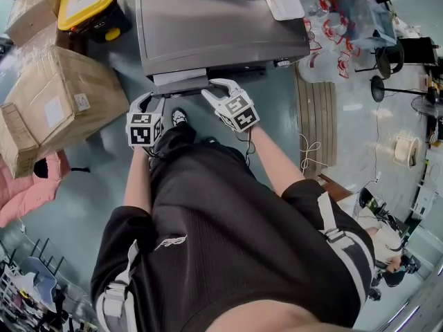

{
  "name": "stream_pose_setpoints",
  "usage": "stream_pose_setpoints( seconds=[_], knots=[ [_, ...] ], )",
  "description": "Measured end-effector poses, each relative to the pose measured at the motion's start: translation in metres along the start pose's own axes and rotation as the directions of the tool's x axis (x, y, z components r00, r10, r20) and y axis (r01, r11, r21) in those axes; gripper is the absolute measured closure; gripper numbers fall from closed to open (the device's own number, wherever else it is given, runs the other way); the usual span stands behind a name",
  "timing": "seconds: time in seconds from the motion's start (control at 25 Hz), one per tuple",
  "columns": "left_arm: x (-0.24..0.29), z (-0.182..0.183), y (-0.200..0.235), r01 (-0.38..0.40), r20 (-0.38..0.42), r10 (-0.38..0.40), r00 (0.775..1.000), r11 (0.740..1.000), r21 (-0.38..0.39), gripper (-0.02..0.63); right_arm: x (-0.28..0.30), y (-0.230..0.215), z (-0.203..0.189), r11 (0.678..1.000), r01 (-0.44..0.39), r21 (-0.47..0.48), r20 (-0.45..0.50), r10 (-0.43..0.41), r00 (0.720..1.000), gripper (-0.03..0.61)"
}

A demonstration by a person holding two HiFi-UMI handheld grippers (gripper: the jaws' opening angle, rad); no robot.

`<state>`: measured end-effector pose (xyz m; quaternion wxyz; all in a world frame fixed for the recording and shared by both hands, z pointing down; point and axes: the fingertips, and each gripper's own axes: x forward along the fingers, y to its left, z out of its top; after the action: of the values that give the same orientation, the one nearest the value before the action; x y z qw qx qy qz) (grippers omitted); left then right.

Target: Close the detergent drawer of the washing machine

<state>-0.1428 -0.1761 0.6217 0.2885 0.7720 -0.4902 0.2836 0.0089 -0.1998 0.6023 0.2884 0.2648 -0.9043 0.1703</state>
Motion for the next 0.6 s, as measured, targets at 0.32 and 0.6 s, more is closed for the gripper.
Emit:
stream_pose_setpoints(
  seconds=[0.32,0.6],
  knots=[
    [0.0036,0.0046,0.0027,0.006,-0.002,-0.006,1.000,1.000,0.002,0.457,0.0024,-0.0047,0.0034,1.000,0.012,0.005,0.004,-0.012,1.000,0.442],
    [0.0056,0.0072,0.0065,0.023,-0.014,-0.023,1.000,1.000,0.009,0.456,0.0057,-0.0075,0.0061,1.000,0.024,0.012,0.007,-0.024,1.000,0.439]
  ],
)
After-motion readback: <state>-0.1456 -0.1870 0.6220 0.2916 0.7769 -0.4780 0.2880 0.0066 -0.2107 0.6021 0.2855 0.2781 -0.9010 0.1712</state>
